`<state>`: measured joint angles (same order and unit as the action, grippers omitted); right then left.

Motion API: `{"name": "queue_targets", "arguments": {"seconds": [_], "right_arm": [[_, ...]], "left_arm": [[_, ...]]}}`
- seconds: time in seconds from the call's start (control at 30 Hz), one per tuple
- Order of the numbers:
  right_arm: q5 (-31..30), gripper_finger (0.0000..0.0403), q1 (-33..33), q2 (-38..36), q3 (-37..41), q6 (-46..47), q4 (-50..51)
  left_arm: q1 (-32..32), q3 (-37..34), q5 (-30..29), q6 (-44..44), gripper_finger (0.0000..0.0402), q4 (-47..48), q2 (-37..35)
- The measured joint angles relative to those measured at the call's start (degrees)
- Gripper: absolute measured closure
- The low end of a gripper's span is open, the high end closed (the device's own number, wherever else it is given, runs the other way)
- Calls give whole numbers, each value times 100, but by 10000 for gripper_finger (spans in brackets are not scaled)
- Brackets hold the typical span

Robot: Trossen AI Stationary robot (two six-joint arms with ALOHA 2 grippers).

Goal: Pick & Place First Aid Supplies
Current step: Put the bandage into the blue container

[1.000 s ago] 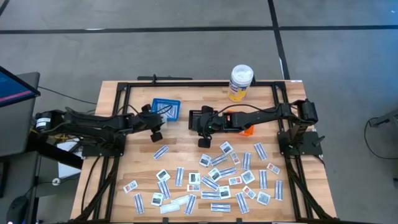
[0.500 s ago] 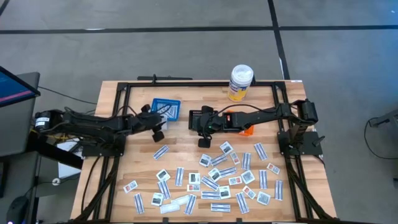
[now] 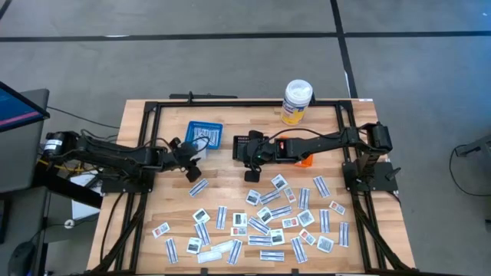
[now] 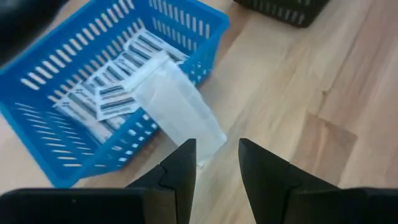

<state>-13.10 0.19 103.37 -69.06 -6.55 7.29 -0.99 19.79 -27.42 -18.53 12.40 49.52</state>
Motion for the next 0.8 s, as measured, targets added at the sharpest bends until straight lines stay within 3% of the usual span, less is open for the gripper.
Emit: {"name": "queue_targets", "arguments": {"seconds": [0.23,0.33,0.47,0.7,0.8], "right_arm": [[0,326,-36,0,0,-289,-2],[2,326,-31,0,0,-306,-26],[2,326,-76,0,0,-306,-51],[0,326,-191,0,0,-304,-52],[-2,326,-217,2,0,-301,-59]], "left_arm": [[325,-303,126,-861,279,-14,2],[496,-508,219,-878,279,-533,2],[777,-766,799,-764,279,-1313,2],[1185,-972,823,-702,279,-1390,2],[1303,-1104,1165,-543,279,-1724,3]]}}
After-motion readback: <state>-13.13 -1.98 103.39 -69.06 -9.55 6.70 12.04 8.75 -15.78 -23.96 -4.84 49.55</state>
